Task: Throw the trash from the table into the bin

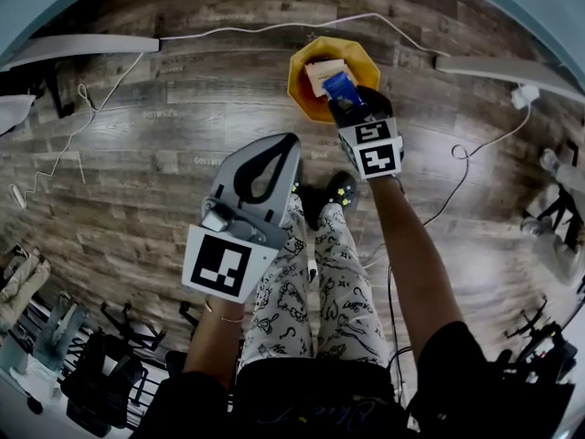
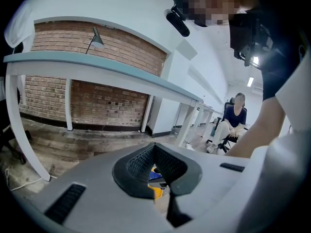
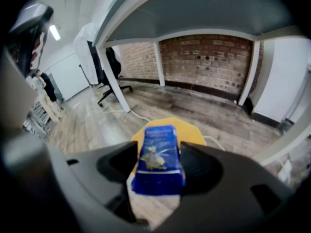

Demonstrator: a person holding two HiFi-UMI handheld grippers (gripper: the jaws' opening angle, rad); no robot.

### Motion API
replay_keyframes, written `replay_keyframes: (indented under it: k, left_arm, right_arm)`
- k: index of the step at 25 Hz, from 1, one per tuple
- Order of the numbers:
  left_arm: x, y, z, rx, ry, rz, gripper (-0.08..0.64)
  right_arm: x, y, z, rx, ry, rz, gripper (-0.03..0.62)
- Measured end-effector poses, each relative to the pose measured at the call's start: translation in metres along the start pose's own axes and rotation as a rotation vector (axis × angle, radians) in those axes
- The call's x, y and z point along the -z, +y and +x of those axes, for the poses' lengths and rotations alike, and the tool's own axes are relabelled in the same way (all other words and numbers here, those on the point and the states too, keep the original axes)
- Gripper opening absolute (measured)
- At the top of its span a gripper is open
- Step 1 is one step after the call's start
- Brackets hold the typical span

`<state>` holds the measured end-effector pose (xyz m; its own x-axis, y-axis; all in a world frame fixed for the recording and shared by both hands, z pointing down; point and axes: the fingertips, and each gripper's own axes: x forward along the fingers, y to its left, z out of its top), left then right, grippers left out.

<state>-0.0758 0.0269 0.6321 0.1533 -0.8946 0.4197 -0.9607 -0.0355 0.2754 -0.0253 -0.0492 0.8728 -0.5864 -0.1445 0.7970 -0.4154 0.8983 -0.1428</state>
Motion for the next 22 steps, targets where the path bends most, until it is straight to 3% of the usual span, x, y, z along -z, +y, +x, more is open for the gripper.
replay_keyframes:
  k: [20,22]
  left_arm:
    - [-0.006,-0.005,0.001,0.018,0.003,0.014,0.008]
    - [-0.006,-0.004,0.000,0.017,0.004,0.016,0.008]
  right_arm:
    - [-0.007,0.002,-0.013,-0.017,-0.034,0.019,0.267]
    - [-0.009,0.002,-0.015,-0.013,-0.042,0.017,0.149]
